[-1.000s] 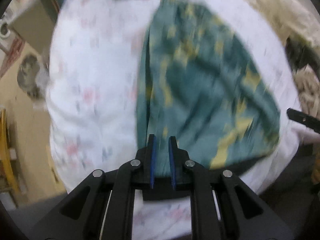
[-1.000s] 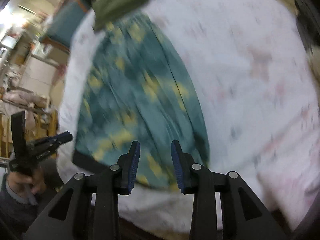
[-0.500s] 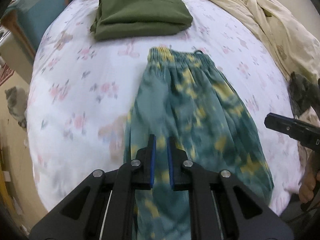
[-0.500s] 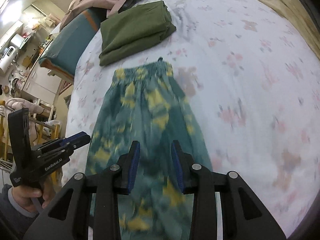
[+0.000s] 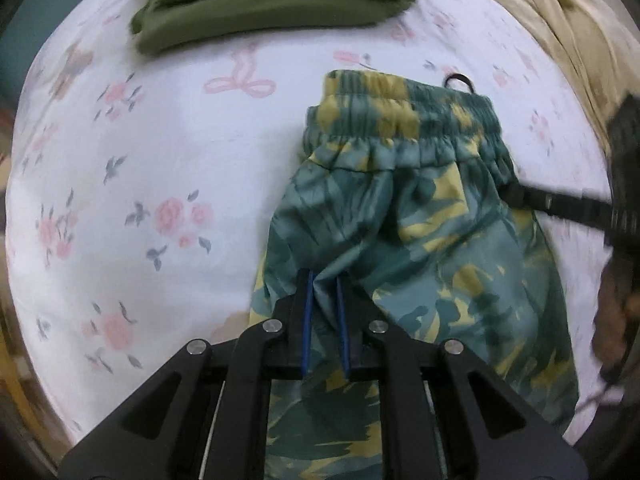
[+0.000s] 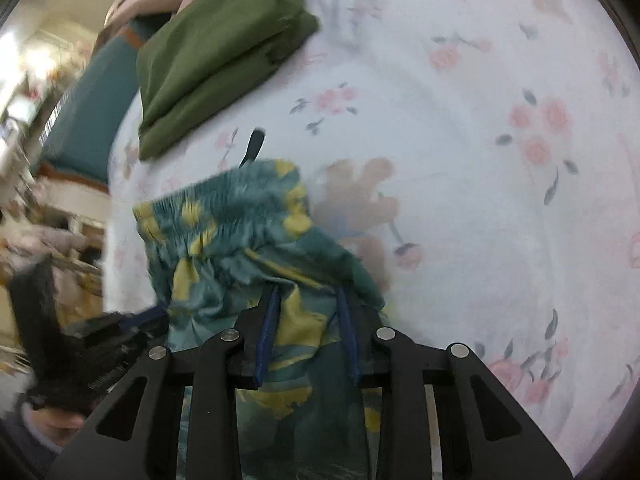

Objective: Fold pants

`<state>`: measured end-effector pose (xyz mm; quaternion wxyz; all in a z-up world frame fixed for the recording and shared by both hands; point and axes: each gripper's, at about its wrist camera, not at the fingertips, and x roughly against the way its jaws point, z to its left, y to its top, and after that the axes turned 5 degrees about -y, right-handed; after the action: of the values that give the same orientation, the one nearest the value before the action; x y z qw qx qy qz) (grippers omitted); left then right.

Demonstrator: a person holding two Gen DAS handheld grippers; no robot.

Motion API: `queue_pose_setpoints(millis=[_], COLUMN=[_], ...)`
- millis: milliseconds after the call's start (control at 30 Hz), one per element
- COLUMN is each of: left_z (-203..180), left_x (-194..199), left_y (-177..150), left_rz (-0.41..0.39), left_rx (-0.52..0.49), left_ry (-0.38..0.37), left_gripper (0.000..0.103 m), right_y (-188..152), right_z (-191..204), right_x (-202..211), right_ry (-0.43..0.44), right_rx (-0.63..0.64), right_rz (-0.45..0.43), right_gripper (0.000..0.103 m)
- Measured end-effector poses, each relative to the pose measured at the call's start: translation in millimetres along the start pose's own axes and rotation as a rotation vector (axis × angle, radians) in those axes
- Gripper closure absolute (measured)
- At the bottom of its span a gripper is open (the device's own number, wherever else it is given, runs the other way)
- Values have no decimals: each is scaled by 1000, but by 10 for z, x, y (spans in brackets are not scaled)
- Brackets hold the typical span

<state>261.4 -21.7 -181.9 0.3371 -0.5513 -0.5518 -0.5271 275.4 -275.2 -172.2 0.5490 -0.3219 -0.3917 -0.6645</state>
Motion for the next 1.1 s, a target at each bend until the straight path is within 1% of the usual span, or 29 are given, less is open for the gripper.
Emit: queue_pose_setpoints(millis=[33, 100, 167, 200, 233, 267, 300, 333, 367, 400, 467, 500, 567, 600, 667, 700, 733, 767, 800, 833, 867, 900, 967, 1067, 1100], left_z=[19, 83, 132, 145, 161, 172, 187, 201, 217, 242, 280, 288, 284, 277, 226, 159, 97, 68, 46, 30, 30, 29, -44, -145, -196], left_x=[23, 111, 264, 338, 417, 462, 501, 528, 516, 469, 285, 185, -2, -85, -116, -141, -164, -175, -174, -155, -123, -94, -1, 217, 332], left_y=[17, 60, 119, 154, 214, 260, 312, 393, 451, 506, 654, 709, 770, 794, 828, 825, 837, 849, 860, 880, 890, 895, 939, 1118, 1187], left_rz=[11, 22, 1, -22, -53, -80, -113, -150, -166, -169, -137, -114, -82, -68, -62, -56, -37, -32, -22, -12, -11, -11, -30, -106, -144], left_rx=[2, 36, 65, 71, 74, 75, 78, 82, 87, 93, 104, 97, 77, 65, 29, -2, -33, -49, -67, -89, -103, -114, -173, -213, -246], left_ry=[-6, -34, -94, -113, -126, -127, -126, -121, -116, -111, -120, -127, -127, -156, -185, -196, -198, -188, -193, -212, -224, -230, -230, -193, -165], left_gripper=[92, 92, 91, 86, 71, 61, 45, 40, 40, 40, 41, 41, 43, 49, 56, 65, 68, 69, 77, 86, 87, 89, 90, 90, 90], right_y=[45, 116, 187, 225, 268, 313, 345, 377, 399, 418, 476, 497, 547, 556, 562, 572, 584, 590, 596, 595, 594, 601, 638, 761, 819], right_z=[-63, -116, -112, -91, -70, -48, -25, 3, 39, 93, 127, 148, 80, 81, 75, 72, 64, 64, 81, 118, 153, 189, 227, 347, 415], right_x=[16, 88, 218, 289, 349, 392, 408, 413, 407, 381, 305, 235, 127, 53, -78, -129, -170, -196, -221, -238, -224, -198, -97, 53, 130], right_ry=[36, 114, 150, 161, 173, 178, 171, 166, 150, 112, 66, 56, 40, 29, 10, 3, 12, 25, 38, 65, 50, 42, 55, 29, 10], right_rx=[-30, -44, -22, -7, 4, 9, 12, 21, 41, 71, 98, 103, 107, 112, 121, 120, 116, 117, 130, 153, 182, 215, 262, 304, 330], right_rz=[20, 37, 11, -6, -22, -36, -44, -49, -57, -63, -55, -49, -18, 0, 32, 42, 47, 52, 65, 87, 83, 82, 67, 23, -3], right_gripper=[74, 68, 68, 68, 60, 40, 32, 30, 30, 30, 32, 34, 39, 39, 40, 40, 42, 54, 67, 73, 77, 79, 83, 84, 84])
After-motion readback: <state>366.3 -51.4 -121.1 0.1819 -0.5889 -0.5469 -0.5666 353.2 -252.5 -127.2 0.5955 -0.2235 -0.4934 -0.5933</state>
